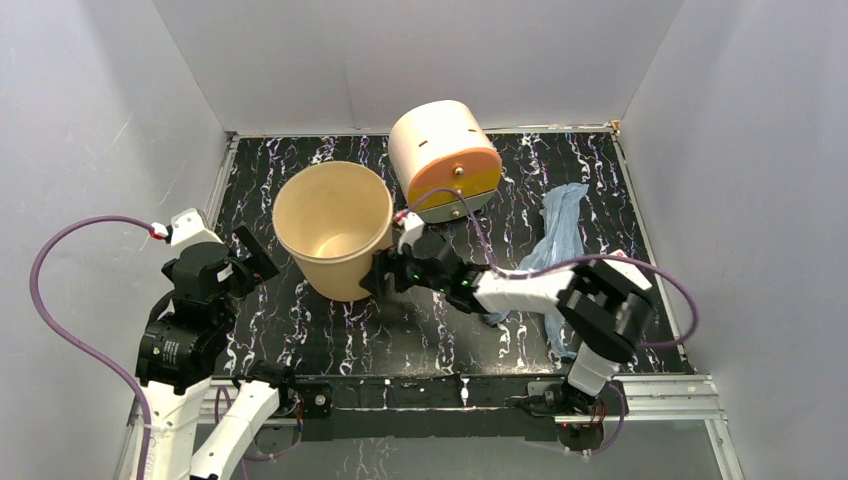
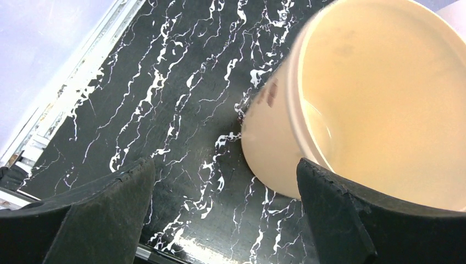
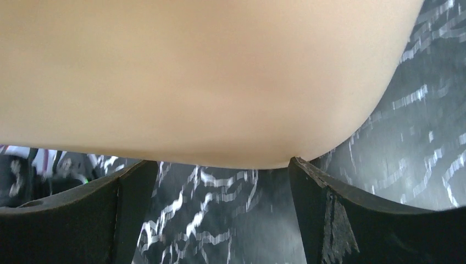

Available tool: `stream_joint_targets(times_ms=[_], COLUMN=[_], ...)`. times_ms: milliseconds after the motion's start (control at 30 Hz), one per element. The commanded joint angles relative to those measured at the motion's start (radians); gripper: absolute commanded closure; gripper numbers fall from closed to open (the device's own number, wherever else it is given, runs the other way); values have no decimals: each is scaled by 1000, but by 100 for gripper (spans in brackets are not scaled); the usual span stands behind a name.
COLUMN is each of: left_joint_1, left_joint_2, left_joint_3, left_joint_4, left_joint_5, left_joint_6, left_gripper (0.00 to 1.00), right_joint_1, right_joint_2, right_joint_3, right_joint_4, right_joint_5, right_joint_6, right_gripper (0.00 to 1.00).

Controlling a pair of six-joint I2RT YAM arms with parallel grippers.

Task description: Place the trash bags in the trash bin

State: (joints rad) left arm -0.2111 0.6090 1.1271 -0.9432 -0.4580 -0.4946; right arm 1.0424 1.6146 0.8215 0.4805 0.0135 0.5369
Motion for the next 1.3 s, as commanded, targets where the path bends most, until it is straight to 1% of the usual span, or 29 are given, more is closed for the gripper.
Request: stream_joint_targets(times_ms=[0, 100, 133, 200, 233, 300, 433, 500, 567, 600, 667, 733, 833, 933, 1033, 1167, 1267], left_joint_1=[7, 7, 8, 7, 7, 7, 7, 7, 7, 7, 8, 7, 7, 7, 3, -36, -71], left_joint_2=[6, 7, 6, 10, 10, 8, 10, 48, 109, 130, 138, 127, 106, 89, 93, 79, 89], left_joint_3=[46, 47, 47, 44, 43, 39, 8, 5, 9, -4, -55, -102, -177, -235, -304, -357, -395], left_joint_4=[-5, -4, 3, 27, 41, 79, 169, 155, 78, 41, 40, 52, 104, 177, 299, 391, 506], left_joint_5=[-46, -37, -13, 73, 138, 281, 607, 756, 866, 942, 1034, 1078, 1088, 976, 929, 701, 572], left_joint_6=[15, 19, 30, 79, 108, 156, 208, 249, 290, 306, 312, 299, 250, 176, 93, 47, -18], left_gripper=[2, 2, 2, 2, 2, 2, 2, 2, 2, 2, 2, 2, 2, 4, 4, 4, 4], right_joint_1=[8, 10, 10, 10, 9, 10, 9, 9, 9, 10, 8, 8, 5, 2, 2, 0, 1], right_joint_2=[155, 218, 230, 228, 208, 140, -52, -149, -242, -284, -353, -412, -457, -479, -501, -519, -523], right_joint_3=[232, 325, 365, 426, 424, 373, 207, 135, 76, 48, 6, -35, -56, -60, -68, -86, -87], right_joint_4=[57, 19, -69, -187, -212, -227, -247, -289, -339, -377, -467, -479, -598, -690, -706, -701, -713], right_joint_5=[40, 115, 138, 161, 175, 185, 225, 279, 359, 424, 526, 550, 654, 729, 751, 767, 774], right_joint_6=[-50, -38, -35, -67, -80, -102, -108, -81, -32, 26, 131, 116, 201, 277, 309, 333, 343], right_gripper=[1, 1, 1, 1, 1, 1, 1, 1, 1, 1, 1, 1, 1, 1, 1, 1, 1])
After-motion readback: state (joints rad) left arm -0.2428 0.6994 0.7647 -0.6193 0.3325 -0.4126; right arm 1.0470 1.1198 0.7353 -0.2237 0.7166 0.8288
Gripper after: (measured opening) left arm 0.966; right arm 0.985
